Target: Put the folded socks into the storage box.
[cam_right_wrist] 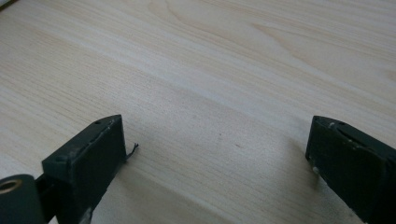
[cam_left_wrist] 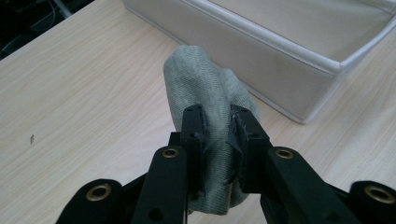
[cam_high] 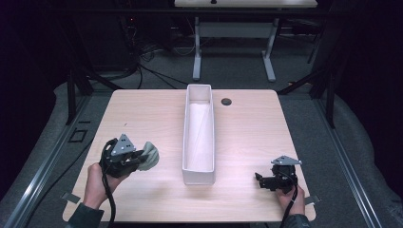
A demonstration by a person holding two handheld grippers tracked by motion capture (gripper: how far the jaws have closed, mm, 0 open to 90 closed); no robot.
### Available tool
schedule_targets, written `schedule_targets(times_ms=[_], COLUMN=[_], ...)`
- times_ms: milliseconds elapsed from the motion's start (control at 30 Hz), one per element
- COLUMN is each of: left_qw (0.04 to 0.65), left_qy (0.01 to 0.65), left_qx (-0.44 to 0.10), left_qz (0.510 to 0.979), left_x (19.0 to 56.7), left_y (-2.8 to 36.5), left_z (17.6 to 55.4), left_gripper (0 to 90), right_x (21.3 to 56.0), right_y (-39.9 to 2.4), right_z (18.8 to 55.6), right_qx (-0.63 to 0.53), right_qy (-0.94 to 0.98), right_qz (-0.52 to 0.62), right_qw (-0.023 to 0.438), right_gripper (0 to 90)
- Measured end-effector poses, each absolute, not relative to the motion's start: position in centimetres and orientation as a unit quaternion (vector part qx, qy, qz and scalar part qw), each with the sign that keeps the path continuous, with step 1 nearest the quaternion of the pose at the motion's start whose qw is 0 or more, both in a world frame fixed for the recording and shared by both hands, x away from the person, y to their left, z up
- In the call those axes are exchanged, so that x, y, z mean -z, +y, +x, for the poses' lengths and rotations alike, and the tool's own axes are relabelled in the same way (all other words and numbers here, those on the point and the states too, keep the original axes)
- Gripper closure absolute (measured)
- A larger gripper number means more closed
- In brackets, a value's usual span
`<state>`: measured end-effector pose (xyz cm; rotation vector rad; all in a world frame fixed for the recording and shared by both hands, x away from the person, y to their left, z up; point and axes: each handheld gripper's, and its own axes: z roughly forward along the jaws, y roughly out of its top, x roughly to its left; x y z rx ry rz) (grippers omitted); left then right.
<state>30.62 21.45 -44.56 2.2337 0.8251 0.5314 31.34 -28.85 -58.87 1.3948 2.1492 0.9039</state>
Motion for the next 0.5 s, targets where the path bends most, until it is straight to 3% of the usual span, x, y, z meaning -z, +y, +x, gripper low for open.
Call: schedule_targets(times_ms=[500], left_qw=[0.352], left_qy=[0.311], left_qx=[-0.211], left_qz=[0.857], left_x=[43.4], left_y=[21.2], left_z=[30.8], left_gripper=[76.6], right_x=[58.9], right_y=[-28.8], right_z=[31.3], right_qx=[-0.325], right_qy=[0.773], right_qz=[0.502], right_qw=[0.211], right_gripper=[4.5])
